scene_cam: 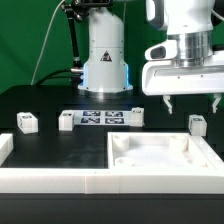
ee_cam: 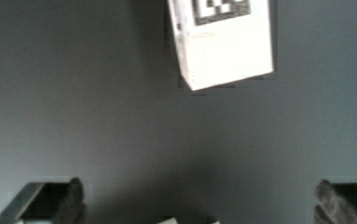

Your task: Assemble one leg

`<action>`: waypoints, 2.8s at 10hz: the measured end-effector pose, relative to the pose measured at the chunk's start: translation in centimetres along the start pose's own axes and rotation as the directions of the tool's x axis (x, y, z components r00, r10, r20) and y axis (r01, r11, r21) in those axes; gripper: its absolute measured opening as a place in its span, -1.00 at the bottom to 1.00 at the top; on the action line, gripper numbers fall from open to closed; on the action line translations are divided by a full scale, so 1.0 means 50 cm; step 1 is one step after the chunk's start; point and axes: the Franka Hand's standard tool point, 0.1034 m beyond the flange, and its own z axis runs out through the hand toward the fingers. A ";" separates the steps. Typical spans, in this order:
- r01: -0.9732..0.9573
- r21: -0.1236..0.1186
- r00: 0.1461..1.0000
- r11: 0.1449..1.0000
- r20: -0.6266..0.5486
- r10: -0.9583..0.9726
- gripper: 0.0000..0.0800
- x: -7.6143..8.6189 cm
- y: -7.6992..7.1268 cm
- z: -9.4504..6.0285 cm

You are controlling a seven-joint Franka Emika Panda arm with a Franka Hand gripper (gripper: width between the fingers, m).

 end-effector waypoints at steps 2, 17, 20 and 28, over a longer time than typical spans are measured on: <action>0.014 0.000 1.000 1.000 -0.001 -0.014 0.62 -0.012 0.009 0.009; 0.128 -0.082 0.700 0.988 0.713 -0.032 0.62 -0.062 -0.009 0.059; 0.158 -0.053 0.703 0.986 0.707 -0.075 0.62 -0.079 0.003 0.071; 0.151 -0.091 0.700 0.984 0.713 -0.041 0.26 -0.110 -0.003 0.092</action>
Offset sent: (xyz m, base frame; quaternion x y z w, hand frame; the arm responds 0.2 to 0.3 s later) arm -0.0174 0.0319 -0.0066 0.0074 -0.2400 0.0079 0.9707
